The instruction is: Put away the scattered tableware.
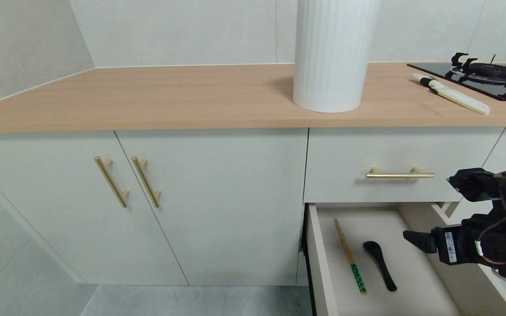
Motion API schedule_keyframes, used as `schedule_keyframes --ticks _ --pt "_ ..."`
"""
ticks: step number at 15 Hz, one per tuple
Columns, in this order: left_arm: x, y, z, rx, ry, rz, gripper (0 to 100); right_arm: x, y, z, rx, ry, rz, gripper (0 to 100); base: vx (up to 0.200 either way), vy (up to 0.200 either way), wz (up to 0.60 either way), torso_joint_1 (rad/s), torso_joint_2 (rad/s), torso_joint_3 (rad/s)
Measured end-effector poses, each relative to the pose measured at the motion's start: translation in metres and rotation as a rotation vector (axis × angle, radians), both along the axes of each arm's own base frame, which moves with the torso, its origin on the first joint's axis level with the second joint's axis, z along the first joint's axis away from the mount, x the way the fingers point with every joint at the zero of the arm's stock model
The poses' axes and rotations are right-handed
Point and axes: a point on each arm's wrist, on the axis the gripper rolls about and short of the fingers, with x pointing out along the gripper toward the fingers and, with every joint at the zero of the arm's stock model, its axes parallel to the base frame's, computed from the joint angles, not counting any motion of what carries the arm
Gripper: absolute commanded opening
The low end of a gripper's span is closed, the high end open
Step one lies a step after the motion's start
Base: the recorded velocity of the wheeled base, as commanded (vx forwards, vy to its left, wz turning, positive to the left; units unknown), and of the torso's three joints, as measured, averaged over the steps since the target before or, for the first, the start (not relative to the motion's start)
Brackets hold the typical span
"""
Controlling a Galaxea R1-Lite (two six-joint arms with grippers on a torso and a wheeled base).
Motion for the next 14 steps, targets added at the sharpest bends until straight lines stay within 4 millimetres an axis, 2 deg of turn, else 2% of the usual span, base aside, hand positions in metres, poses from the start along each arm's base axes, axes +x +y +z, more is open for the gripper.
schedule_keyframes --ticks 9,14 --pt "0.000 0.000 0.000 -0.001 0.000 0.000 100 -0.014 0.000 0.000 -0.016 0.111 0.069 100 -0.200 0.000 0.00 0.003 0.00 0.002" --pt "0.000 0.000 0.000 0.000 0.000 0.000 100 -0.013 0.003 -0.005 -0.017 0.143 0.094 100 0.000 0.000 0.00 0.000 0.00 0.000"
